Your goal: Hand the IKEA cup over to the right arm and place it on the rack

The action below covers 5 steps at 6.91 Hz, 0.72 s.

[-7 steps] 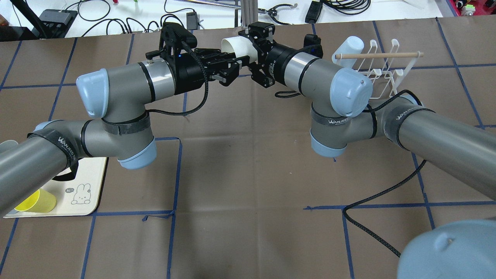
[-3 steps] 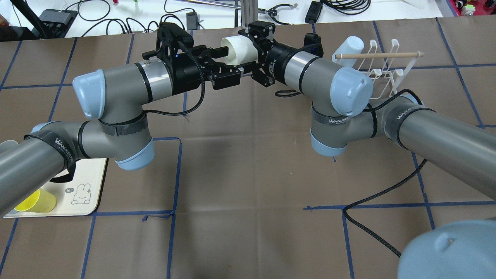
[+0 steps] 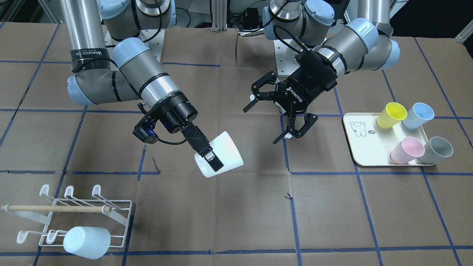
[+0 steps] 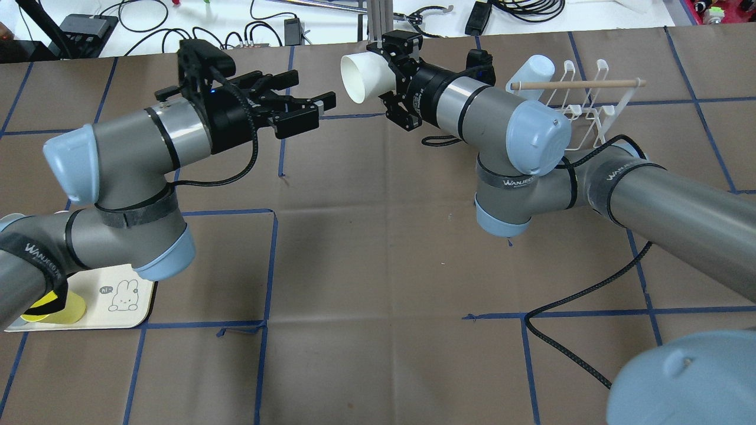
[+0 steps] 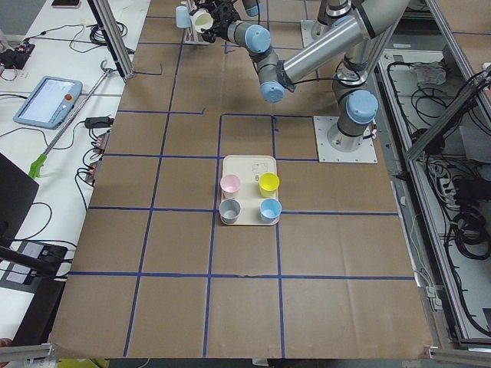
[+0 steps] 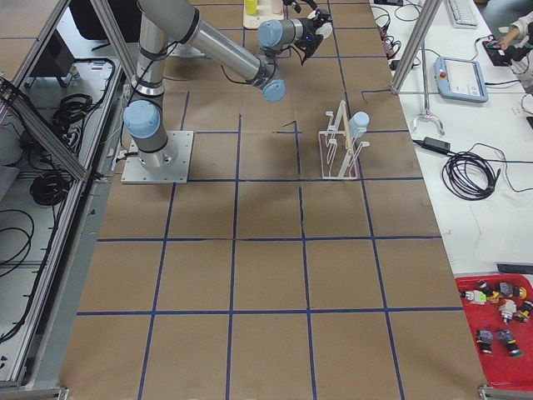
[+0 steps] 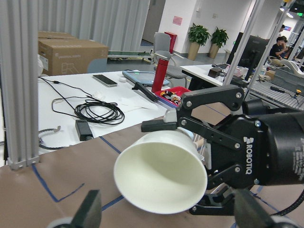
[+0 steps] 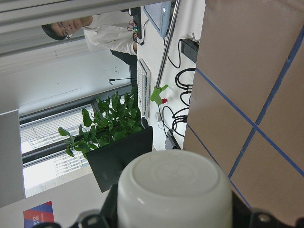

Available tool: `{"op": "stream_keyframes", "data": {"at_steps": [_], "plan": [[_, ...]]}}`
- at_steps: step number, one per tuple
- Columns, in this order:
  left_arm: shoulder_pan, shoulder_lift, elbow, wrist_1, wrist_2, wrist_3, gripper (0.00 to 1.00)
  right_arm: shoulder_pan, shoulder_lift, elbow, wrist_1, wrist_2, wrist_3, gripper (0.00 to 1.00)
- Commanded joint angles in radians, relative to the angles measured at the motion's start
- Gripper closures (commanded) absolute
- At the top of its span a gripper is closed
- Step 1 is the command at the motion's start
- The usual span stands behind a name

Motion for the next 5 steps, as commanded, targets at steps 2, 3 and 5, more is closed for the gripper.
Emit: {"op": "stream_keyframes", "data": {"at_steps": [2,3,5], "plan": [[0.078,0.044,-0.018,-0.107,0.021,0.002,0.01,-0.069,0.008,-0.002,-0.003,0.0,-0.051,0.47],[0.076,0.056,0.004,-0.2,0.156,0.002,0.01,-0.132,0.008,-0.002,-0.003,0.001,-0.166,0.48],[0.063,0.065,0.109,-0.454,0.367,0.002,0.01,-0.209,0.002,-0.002,-0.003,0.001,-0.481,0.57]]}}
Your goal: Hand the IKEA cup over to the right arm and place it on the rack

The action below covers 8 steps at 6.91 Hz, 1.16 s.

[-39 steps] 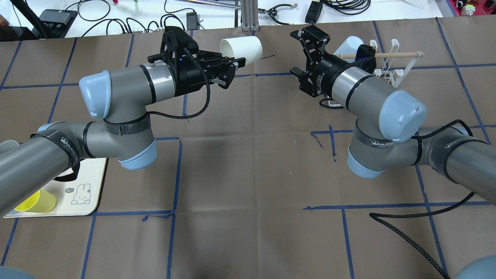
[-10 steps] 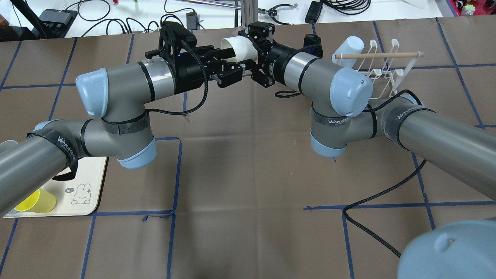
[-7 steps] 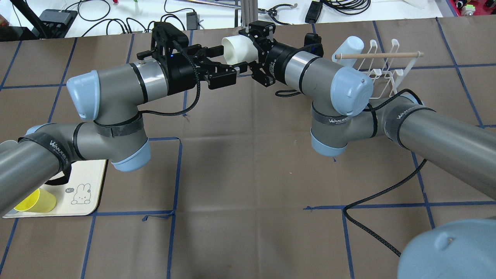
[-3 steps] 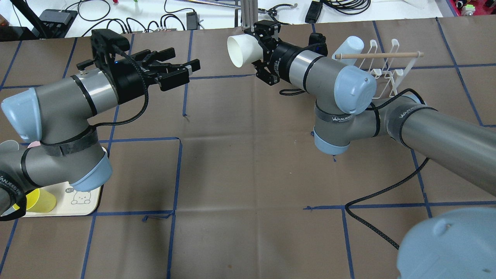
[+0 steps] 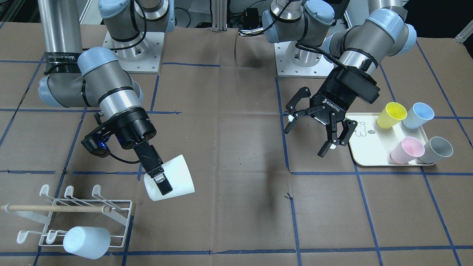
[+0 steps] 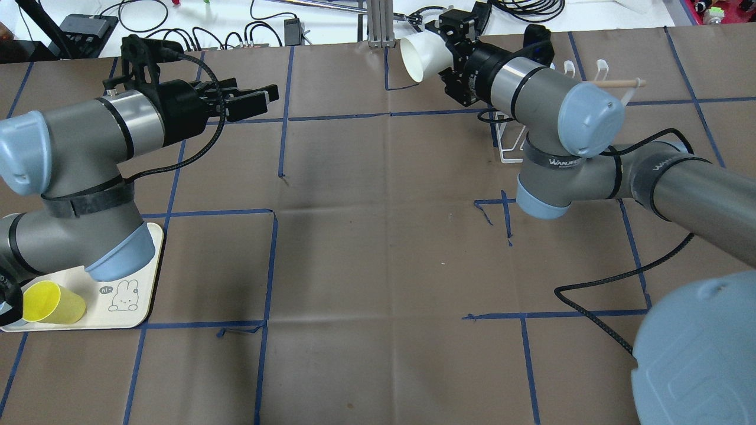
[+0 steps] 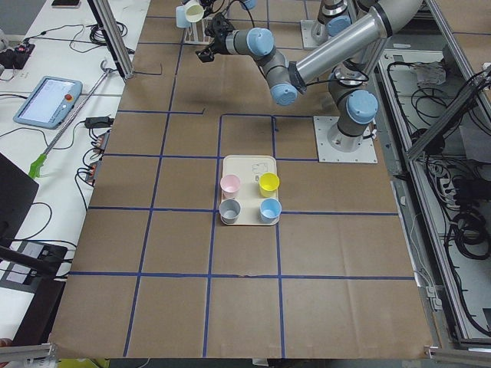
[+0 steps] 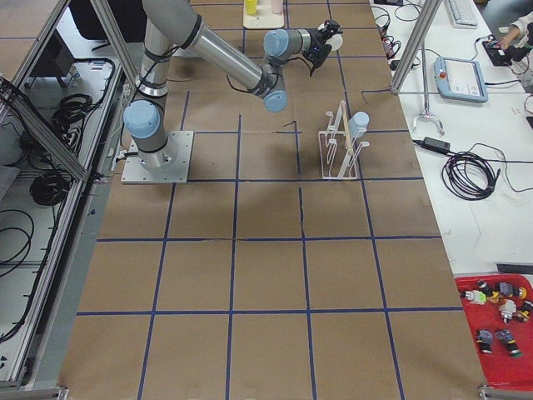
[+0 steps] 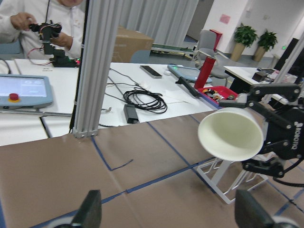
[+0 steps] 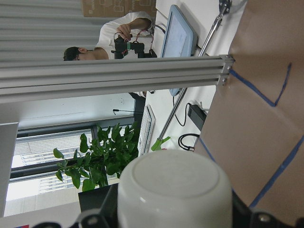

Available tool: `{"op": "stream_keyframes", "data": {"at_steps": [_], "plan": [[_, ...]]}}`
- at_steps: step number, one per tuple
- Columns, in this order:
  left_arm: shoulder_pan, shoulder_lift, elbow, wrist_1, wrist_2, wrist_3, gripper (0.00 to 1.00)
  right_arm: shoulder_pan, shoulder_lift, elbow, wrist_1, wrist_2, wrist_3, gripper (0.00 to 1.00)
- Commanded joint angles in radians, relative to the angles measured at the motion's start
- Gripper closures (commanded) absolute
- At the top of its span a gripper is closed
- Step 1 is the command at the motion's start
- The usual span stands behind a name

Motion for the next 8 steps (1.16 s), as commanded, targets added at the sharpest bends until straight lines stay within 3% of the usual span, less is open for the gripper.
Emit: {"op": "stream_keyframes", "data": {"at_steps": [1,3,4,5,6,7,8], "plan": [[-0.022,-0.008,0.137,-0.329,0.237,-0.001,0.01,-0.068,-0.002,0.0,0.002,-0.001,-0.325,0.6],[-0.104,-0.029,0.346,-0.747,0.523,-0.043,0.01,-0.128,-0.004,0.0,0.0,-0.007,-0.732,0.74],[-0.131,-0.035,0.442,-0.965,0.571,-0.105,0.01,-0.163,-0.004,0.001,0.005,-0.006,-0.889,0.84],[-0.132,-0.035,0.519,-1.16,0.578,-0.127,0.01,-0.194,-0.004,0.001,0.006,-0.007,-1.043,0.88],[-0.135,-0.032,0.57,-1.314,0.644,-0.132,0.01,-0.231,-0.008,0.004,0.012,-0.017,-1.278,0.89],[-0.14,-0.017,0.59,-1.389,0.665,-0.133,0.01,-0.261,-0.013,0.004,0.009,-0.017,-1.454,0.89],[-0.152,-0.012,0.588,-1.391,0.665,-0.135,0.01,-0.284,-0.013,0.003,0.009,-0.018,-1.481,0.89]]}}
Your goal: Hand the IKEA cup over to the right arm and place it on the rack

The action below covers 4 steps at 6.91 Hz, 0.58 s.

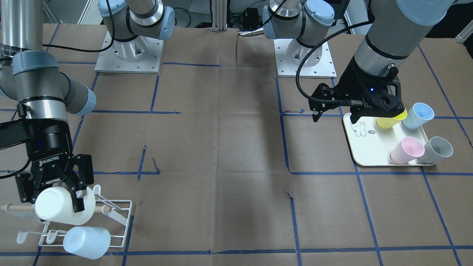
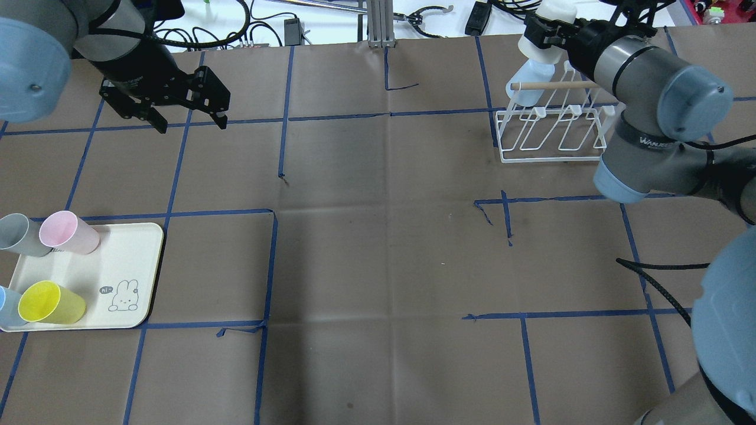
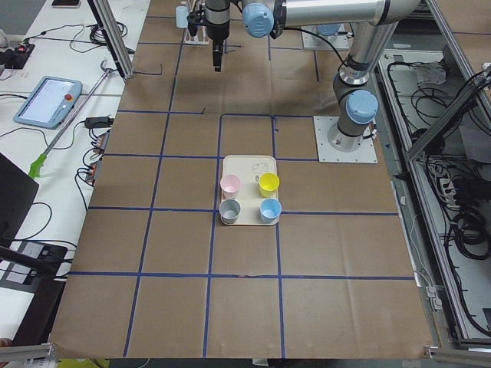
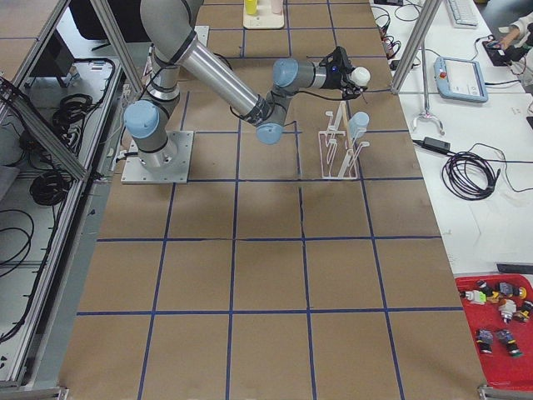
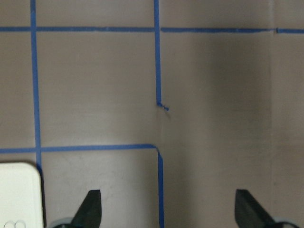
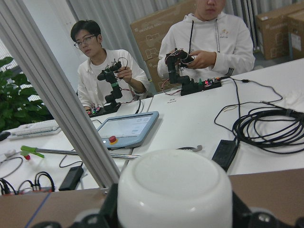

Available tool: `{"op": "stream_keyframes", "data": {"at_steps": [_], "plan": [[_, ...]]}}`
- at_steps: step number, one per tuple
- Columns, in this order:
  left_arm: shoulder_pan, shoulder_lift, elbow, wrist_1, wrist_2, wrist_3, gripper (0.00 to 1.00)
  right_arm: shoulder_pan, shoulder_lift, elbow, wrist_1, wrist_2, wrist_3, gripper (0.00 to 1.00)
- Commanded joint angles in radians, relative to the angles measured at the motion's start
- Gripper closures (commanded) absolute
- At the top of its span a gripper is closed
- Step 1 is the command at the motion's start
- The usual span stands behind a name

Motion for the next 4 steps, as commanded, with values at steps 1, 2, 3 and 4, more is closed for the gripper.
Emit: {"op": "stream_keyframes", "data": {"at_steps": [1,2,3,4], "plan": [[-0.033,0.007,0.004,-0.042,0.019,-0.005,0.01,-0.057,0.003,-0.01,-0.003,-0.017,-0.116,0.89],[-0.042,0.006,0.001,-0.038,0.015,-0.004,0.01,-0.079,0.013,-0.025,0.0,-0.049,-0.195,0.89],[-0.042,0.013,-0.008,-0.031,0.015,0.001,0.01,-0.103,0.048,-0.037,-0.002,-0.048,-0.223,0.89],[-0.042,0.024,-0.013,-0.013,0.013,0.008,0.01,-0.117,0.09,-0.069,-0.011,-0.047,-0.225,0.89]]}}
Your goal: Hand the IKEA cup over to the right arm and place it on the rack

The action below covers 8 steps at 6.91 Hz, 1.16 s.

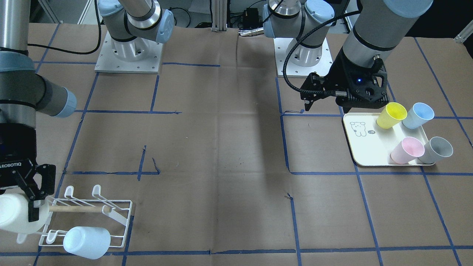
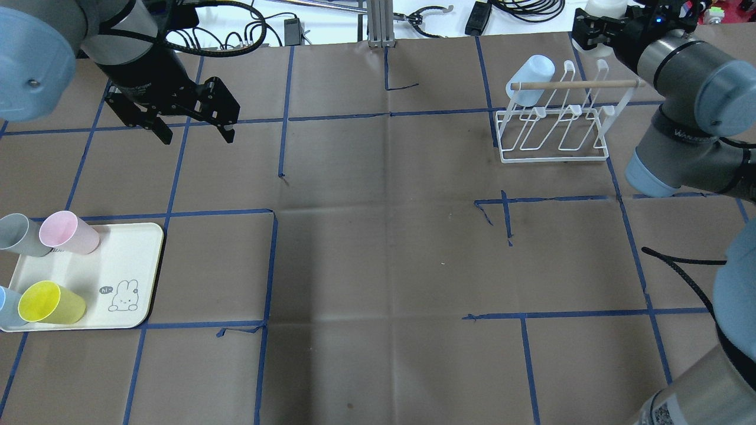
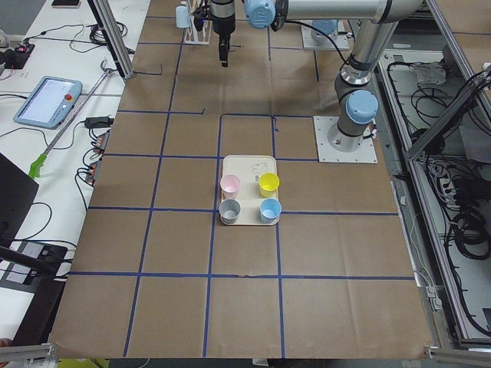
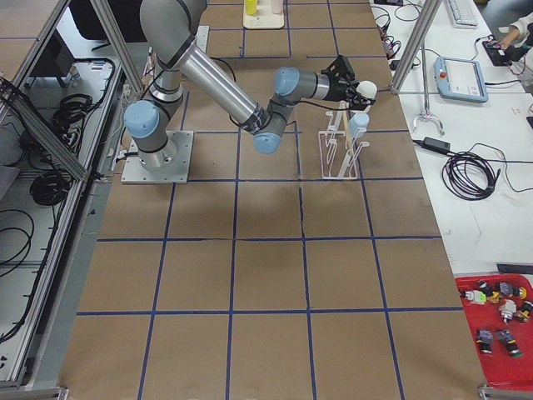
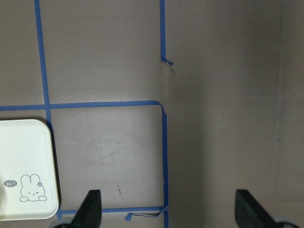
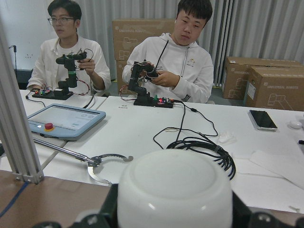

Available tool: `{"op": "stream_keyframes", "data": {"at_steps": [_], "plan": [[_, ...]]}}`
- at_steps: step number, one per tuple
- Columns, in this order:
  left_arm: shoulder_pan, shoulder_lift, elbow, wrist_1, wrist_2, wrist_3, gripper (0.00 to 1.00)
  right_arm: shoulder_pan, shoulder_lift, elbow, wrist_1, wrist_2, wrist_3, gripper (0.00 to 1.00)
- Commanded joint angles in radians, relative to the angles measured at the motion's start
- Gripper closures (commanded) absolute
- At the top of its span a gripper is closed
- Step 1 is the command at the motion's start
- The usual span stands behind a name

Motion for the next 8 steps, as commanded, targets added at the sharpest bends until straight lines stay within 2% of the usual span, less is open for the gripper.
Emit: {"op": "stream_keyframes", "data": {"at_steps": [1,4,8], "plan": [[-0.002,0.01,-0.007,0.036,0.0,0.009,0.01,-0.022,0.082,-0.07,-0.01,-0.001,-0.02,0.89],[-0.002,0.012,-0.01,0.063,0.009,0.007,0.01,-0.044,0.154,-0.116,-0.038,0.004,-0.017,0.89],[0.004,0.015,-0.011,0.071,0.011,0.01,0.01,-0.046,0.177,-0.088,-0.039,0.005,-0.017,0.89]]}}
